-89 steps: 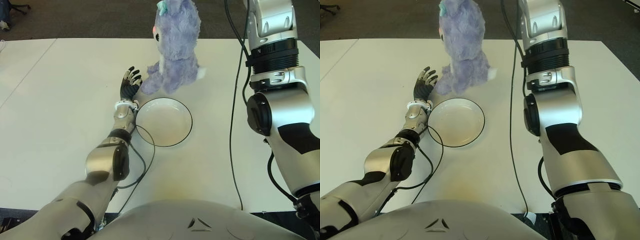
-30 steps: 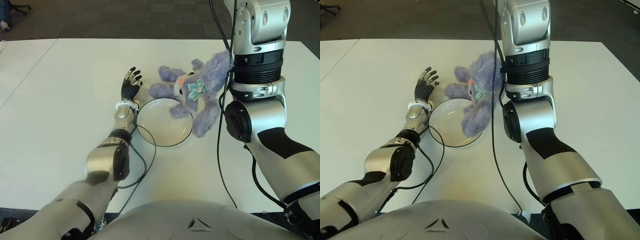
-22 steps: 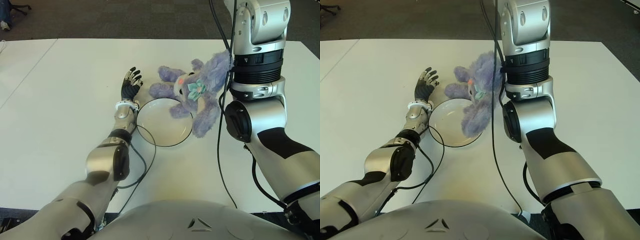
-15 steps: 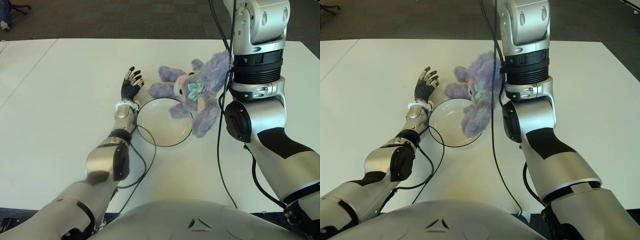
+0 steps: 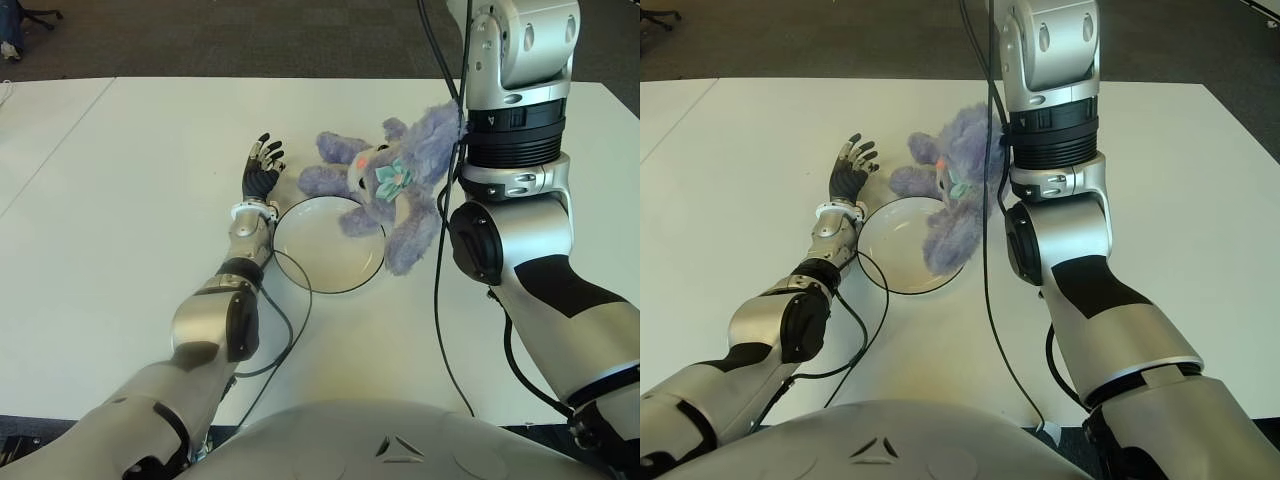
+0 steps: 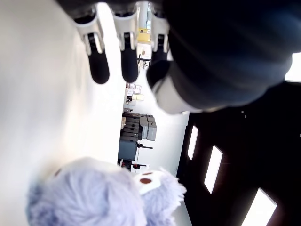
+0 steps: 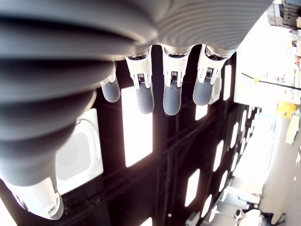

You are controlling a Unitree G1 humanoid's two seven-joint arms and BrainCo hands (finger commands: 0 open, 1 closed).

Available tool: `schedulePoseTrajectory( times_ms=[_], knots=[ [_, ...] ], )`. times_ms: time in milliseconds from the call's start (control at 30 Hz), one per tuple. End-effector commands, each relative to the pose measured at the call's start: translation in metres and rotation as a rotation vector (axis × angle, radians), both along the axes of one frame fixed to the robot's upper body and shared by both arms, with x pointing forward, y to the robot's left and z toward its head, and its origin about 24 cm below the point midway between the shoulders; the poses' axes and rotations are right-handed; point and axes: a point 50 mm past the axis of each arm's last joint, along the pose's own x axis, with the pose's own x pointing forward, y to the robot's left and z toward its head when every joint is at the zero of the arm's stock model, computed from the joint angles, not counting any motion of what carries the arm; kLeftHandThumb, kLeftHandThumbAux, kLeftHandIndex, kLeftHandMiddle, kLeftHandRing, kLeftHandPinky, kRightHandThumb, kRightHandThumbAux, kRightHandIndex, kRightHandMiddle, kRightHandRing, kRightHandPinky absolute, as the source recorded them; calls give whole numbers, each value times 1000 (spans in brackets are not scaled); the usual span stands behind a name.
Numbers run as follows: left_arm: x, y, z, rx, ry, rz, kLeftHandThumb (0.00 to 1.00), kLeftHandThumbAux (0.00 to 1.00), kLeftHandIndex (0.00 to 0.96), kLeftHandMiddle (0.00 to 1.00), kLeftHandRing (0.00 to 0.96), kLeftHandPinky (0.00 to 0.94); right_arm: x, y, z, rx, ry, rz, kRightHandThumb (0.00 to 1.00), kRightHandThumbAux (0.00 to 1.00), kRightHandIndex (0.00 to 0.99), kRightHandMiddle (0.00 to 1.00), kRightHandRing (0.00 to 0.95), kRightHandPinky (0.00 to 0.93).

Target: Put the doll into the plate.

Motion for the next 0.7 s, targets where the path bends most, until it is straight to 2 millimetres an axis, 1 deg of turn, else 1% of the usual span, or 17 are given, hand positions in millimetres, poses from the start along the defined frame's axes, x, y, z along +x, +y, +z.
schedulePoseTrajectory(
  times_ms=[33,133,333,400,600,633,667,700],
  knots=[
    [-48,-8,-65,-55,325,0,632,886,119,178,168,219,3,-7,-6,4,40,-3,200,646,48,127,108,113],
    [-49,-10,-65,-68,315,3,642,890,119,176,166,219,3,-9,-6,4,40,-3,200,646,48,127,108,113],
    [-49,-12,-64,-75,311,4,625,899,117,176,165,210,3,-12,-5,3,40,-4,200,646,48,127,108,113],
    [-49,-13,-64,-78,310,4,651,908,120,184,167,203,3,-13,-4,3,39,-4,200,646,48,127,108,113],
    [-48,-15,-63,-80,314,6,649,907,121,181,162,190,3,-14,-4,3,40,-3,200,646,48,127,108,113],
    [-48,-15,-63,-78,315,5,647,905,121,182,161,187,14,-48,-39,-393,-100,-57,129,508,24,63,54,56],
    [-48,-15,-63,-76,315,5,641,905,120,182,161,185,15,-72,-78,-762,-125,-29,92,438,12,31,26,28],
    [-47,-15,-63,-70,317,3,635,906,120,182,161,184,13,-88,-108,-1038,-100,31,64,386,2,7,6,6]
  ],
)
